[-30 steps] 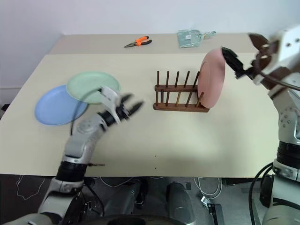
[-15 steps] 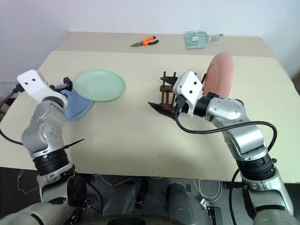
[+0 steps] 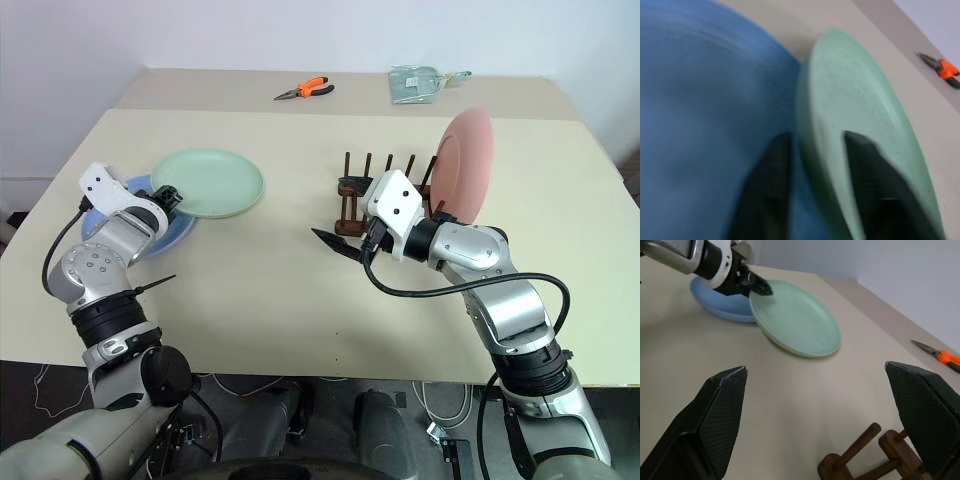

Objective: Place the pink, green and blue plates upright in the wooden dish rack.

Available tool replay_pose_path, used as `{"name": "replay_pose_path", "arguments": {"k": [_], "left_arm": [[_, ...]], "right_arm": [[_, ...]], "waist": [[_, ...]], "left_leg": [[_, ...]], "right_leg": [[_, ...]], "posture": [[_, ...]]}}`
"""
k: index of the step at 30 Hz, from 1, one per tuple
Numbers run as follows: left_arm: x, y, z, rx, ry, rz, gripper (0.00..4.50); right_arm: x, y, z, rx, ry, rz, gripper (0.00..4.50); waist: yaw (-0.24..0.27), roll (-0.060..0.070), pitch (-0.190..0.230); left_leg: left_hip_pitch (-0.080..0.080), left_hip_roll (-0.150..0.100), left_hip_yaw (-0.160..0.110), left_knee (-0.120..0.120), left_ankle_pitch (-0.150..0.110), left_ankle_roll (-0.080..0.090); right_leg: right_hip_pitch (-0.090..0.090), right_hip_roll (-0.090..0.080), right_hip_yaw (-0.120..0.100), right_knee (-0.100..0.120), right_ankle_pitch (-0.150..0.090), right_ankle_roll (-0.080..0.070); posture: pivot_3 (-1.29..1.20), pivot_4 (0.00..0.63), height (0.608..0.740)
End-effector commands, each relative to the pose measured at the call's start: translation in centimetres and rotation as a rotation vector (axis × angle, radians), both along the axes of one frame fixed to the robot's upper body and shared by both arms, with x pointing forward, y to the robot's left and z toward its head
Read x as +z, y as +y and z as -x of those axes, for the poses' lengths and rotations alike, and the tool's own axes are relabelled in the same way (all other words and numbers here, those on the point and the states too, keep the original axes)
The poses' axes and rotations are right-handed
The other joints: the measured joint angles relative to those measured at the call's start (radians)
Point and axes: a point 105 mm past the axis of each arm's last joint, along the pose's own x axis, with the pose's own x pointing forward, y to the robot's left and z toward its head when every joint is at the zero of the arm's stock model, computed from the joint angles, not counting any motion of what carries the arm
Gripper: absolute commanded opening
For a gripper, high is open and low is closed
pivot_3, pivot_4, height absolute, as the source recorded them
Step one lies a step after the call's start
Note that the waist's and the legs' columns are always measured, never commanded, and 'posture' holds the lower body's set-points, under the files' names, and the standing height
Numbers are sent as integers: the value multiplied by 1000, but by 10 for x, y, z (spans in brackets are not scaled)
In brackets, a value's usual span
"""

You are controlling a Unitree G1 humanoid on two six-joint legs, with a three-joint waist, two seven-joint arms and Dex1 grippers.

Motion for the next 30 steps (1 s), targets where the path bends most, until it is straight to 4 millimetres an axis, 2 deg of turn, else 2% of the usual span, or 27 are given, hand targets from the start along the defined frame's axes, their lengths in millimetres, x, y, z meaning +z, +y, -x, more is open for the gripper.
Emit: {"name": "replay_pose_path", "arguments": {"k": [1,4,6,9,13,17,20,23,28,30], "left_arm": [[30,-2,-5,-8,-122,2,19],[86,-24,-3,-119,-373,-143,19],[108,-48,1,-210,-451,-269,19],[121,-83,5,-330,-496,-383,19],[135,-123,15,-448,-552,-455,19],[137,-145,22,-519,-559,-470,19],[144,-159,28,-547,-590,-413,19],[143,-164,32,-560,-591,-380,0],[144,-165,34,-570,-595,-361,0],[144,-165,34,-575,-601,-344,751]], "right_arm": [[15,2,8,18,-60,-19,4500],[13,3,10,36,-79,68,4500],[9,10,11,56,-145,163,4500],[10,22,6,51,-248,224,4500],[19,32,-18,-41,-428,313,4500],[24,35,-36,-96,-531,377,4500],[8,35,-41,-66,-588,509,4500],[0,31,-47,-79,-603,563,3601],[7,30,-52,-116,-626,536,1047],[10,30,-52,-125,-642,528,70]], "waist": [[0,0,0],[1,-3,1],[0,-4,2],[-1,-3,1],[-4,-3,1],[-3,-3,1],[-2,-3,1],[-1,-3,1],[-5,-3,1],[-6,-3,1]], "left_leg": [[0,0,0,0,0,0],[0,0,0,0,0,0],[0,0,0,0,0,0],[0,0,1,0,0,-1],[2,0,1,-1,1,-1],[1,0,1,-2,2,-4],[1,0,1,-2,3,-4],[1,0,1,-2,3,-4],[1,1,1,-2,4,-6],[1,1,1,-2,4,-6]], "right_leg": [[0,0,0,0,0,0],[0,0,0,0,0,0],[0,0,0,0,0,0],[0,0,0,-1,0,0],[1,0,1,0,1,-1],[0,1,1,1,1,-1],[0,1,1,1,1,-1],[1,1,1,1,1,-1],[1,2,2,3,1,-2],[1,2,2,3,1,-2]], "posture": [[0,150,726],[0,150,726],[0,150,726],[0,150,726],[0,150,726],[0,150,726],[0,150,726],[0,150,726],[0,150,726],[0,150,726]]}}
